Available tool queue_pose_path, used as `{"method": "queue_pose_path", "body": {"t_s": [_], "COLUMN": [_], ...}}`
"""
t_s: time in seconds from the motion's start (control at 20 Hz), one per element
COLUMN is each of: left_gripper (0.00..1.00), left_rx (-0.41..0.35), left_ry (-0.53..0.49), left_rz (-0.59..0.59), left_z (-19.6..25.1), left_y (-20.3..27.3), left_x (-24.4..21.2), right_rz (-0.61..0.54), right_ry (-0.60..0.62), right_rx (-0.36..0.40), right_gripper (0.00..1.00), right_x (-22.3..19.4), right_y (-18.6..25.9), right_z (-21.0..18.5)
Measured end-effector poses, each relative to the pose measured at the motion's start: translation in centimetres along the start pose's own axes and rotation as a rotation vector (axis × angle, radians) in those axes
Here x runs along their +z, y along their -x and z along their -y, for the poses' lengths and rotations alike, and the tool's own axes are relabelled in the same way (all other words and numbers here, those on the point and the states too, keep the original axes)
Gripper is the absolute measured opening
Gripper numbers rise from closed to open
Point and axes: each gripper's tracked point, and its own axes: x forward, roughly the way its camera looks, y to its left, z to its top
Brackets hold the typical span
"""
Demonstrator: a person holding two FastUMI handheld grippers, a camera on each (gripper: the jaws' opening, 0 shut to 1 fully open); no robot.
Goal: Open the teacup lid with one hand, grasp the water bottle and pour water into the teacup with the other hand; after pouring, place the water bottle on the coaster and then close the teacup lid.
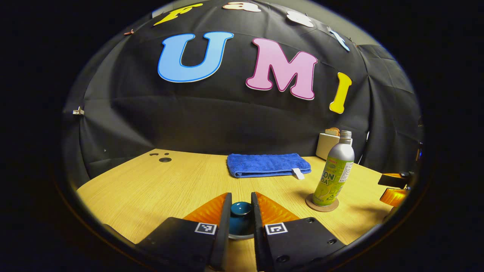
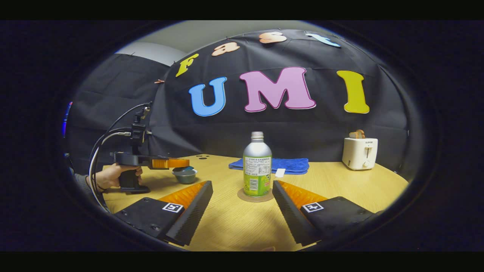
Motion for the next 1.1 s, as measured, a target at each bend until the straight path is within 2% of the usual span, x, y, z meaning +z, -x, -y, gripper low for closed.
{"method": "queue_pose_path", "body": {"t_s": [0.35, 0.45, 0.5, 0.75, 0.8, 0.85, 0.95, 1.1], "left_gripper": [0.30, 0.33, 0.30, 0.36, 0.41, 0.37, 0.37, 0.55], "left_rx": [0.026, 0.027, 0.027, 0.032, 0.032, 0.031, 0.029, 0.025], "left_ry": [-0.065, -0.072, -0.075, -0.079, -0.076, -0.075, -0.078, -0.086], "left_rz": [-0.026, -0.027, -0.028, -0.030, -0.032, -0.034, -0.031, -0.022], "left_z": [-0.1, 0.0, 0.1, 0.0, 0.0, 0.1, 0.3, 0.4], "left_y": [-0.9, -0.9, -1.0, -1.0, -0.9, -0.8, -0.6, -0.4], "left_x": [-1.0, -1.0, -1.0, -1.1, -1.1, -1.2, -1.2, -1.1], "right_rz": [-0.002, -0.002, -0.002, -0.002, -0.002, -0.003, -0.002, -0.001], "right_ry": [0.000, 0.000, 0.001, 0.001, 0.001, 0.001, 0.001, 0.001], "right_rx": [0.013, 0.013, 0.013, 0.014, 0.013, 0.010, 0.008, 0.008], "right_gripper": [0.98, 0.98, 0.98, 0.98, 0.98, 0.98, 0.98, 0.98], "right_x": [0.0, 0.0, 0.0, 0.0, 0.0, 0.0, 0.0, 0.0], "right_y": [0.1, 0.0, 0.1, 0.0, 0.0, 0.0, 0.0, 0.0], "right_z": [0.0, 0.0, 0.0, 0.0, 0.0, 0.1, 0.1, 0.1]}}
